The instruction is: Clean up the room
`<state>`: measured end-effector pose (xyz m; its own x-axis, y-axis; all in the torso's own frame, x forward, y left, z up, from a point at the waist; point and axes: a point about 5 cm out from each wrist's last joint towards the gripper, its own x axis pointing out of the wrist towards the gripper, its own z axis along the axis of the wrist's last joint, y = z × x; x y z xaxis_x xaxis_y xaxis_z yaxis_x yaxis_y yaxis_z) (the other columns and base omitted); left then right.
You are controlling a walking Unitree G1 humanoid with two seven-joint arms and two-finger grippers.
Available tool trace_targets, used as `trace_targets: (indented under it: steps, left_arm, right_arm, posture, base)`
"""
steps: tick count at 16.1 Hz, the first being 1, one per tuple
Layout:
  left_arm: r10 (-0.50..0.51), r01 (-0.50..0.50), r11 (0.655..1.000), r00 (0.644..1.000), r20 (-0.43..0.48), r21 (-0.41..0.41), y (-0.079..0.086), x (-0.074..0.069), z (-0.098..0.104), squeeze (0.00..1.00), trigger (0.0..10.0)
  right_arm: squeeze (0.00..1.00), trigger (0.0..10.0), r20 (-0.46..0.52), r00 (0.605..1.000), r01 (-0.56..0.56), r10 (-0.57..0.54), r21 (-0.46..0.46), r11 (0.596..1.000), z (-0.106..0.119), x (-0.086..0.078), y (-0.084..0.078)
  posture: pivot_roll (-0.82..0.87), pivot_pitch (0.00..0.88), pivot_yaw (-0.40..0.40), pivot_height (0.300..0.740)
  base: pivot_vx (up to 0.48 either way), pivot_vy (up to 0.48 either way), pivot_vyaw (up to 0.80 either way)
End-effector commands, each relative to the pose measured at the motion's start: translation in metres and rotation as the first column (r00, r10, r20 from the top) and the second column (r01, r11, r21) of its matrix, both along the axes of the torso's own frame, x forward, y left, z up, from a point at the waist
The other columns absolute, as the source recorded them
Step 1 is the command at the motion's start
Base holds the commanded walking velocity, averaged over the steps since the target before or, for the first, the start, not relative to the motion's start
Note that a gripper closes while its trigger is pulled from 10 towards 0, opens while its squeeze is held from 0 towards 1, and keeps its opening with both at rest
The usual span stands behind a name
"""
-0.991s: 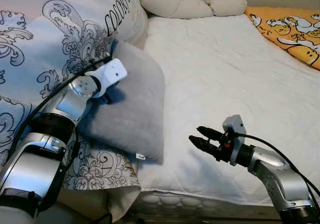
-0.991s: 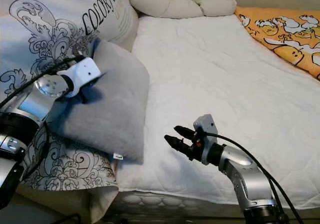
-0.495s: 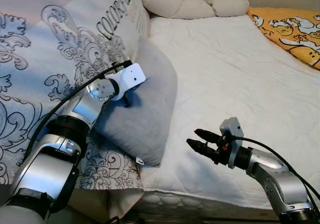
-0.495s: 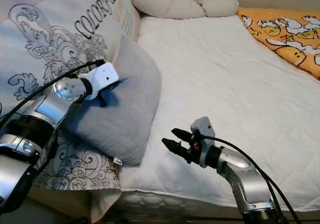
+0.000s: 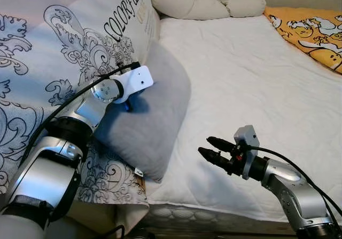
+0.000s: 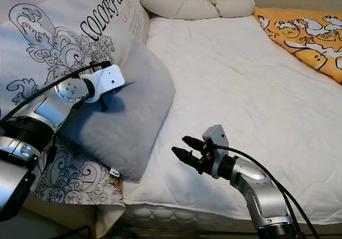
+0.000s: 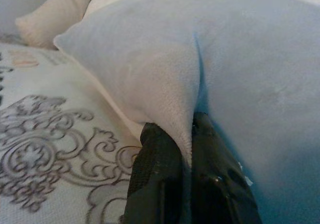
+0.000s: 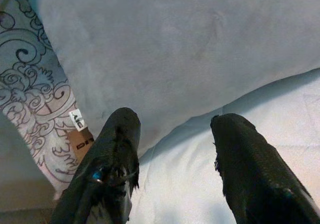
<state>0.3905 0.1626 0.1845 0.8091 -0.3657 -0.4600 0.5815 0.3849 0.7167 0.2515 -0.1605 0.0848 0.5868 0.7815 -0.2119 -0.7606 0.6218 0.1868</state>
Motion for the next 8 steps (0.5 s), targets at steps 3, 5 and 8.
trace_targets:
  steps: [3,5,8]
  left_arm:
    - [0.053,-0.053,0.999,0.996,0.078,0.003,0.0053,0.0074,0.0196,0.0,10.0]
    - [0.085,-0.087,0.996,0.991,0.104,0.01,0.0056,0.0091,0.0172,0.0,10.0]
    - [0.092,-0.094,0.995,0.992,0.09,0.022,0.0062,0.0086,0.0124,0.0,10.0]
  right_arm:
    - [0.0,10.0,0.047,0.999,0.01,-0.011,0.009,1.0,0.0084,0.0037,0.0]
    - [0.0,10.0,0.053,0.999,0.013,-0.014,0.012,1.0,0.0082,0.0034,0.0007]
    - [0.0,10.0,0.054,0.998,0.011,-0.011,0.011,1.0,0.0079,0.0032,0.0018]
  posture:
    - [-0.02,0.0,0.08,0.74]
    - [-0.02,0.0,0.082,0.74]
    - [-0.02,0.0,0.083,0.74]
  base:
    - [0.0,0.0,0.0]
    - [0.0,0.0,0.0]
    - [0.0,0.0,0.0]
